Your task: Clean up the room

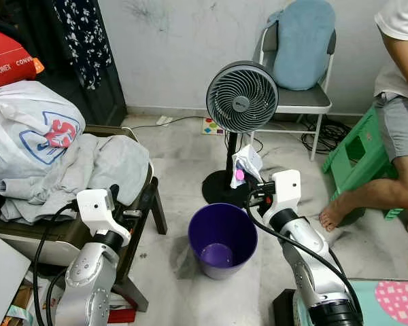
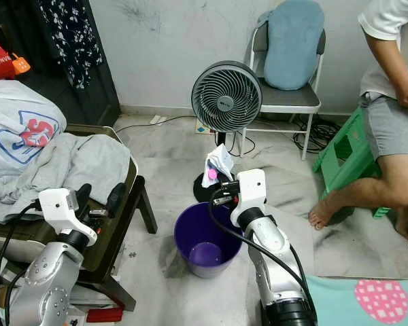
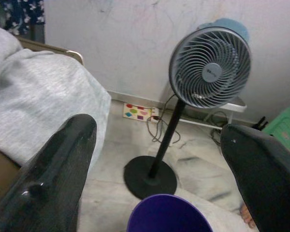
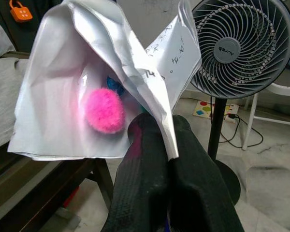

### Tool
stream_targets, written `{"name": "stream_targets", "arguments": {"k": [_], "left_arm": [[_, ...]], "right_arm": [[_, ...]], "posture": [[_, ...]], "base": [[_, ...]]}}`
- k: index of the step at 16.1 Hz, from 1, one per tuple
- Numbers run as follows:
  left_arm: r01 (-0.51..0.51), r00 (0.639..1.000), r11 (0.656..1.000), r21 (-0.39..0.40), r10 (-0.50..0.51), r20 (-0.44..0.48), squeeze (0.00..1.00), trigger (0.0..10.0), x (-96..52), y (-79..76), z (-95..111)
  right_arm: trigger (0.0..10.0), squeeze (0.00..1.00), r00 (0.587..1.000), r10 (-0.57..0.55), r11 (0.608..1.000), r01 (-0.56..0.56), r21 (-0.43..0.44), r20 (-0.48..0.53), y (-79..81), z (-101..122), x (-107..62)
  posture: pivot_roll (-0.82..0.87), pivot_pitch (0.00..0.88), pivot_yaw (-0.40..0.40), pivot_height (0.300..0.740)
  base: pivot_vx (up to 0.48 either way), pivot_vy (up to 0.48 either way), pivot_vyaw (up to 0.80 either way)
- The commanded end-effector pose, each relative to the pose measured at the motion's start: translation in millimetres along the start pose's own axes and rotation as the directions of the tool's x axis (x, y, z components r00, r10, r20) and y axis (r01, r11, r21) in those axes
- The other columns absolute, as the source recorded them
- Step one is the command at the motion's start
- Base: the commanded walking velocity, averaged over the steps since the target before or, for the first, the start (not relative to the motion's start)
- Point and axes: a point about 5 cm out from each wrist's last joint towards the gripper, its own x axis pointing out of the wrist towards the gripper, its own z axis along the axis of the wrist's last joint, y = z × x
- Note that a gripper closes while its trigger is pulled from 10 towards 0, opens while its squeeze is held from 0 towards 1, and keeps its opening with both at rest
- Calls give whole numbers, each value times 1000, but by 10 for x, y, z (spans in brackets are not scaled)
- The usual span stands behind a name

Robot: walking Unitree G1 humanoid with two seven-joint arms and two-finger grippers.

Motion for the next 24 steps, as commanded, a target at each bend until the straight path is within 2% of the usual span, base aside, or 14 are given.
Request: {"name": "stream_targets", "arguments": {"k": [1,5,18,22,24], "left_arm": [[7,1000,1000,1,-7,-20,0,10000,-9,6,-24],[14,1000,1000,-1,-14,-25,0,10000,-12,5,-27],[1,999,1000,1,-1,-33,0,10000,12,23,-27],[-23,999,1000,5,23,-45,0,10000,18,56,-41],[-22,998,1000,10,23,-50,0,10000,15,54,-46]], "right_arm": [[10000,0,1000,-4,1000,4,2,-10,1,3,25],[10000,0,1000,-5,1000,5,4,-10,3,0,21],[10000,0,1000,6,1000,-6,-6,-8,21,7,34],[10000,0,1000,7,1000,-7,14,1,25,14,36],[10000,0,999,37,999,-37,-24,12,66,34,38]], "posture": [[-145,33,-6,740],[-144,32,-4,740],[-146,43,-3,740],[-144,46,0,740],[-143,46,2,740]], "base": [[0,0,0],[129,0,-262],[331,0,0],[0,0,0],[0,0,400]]}}
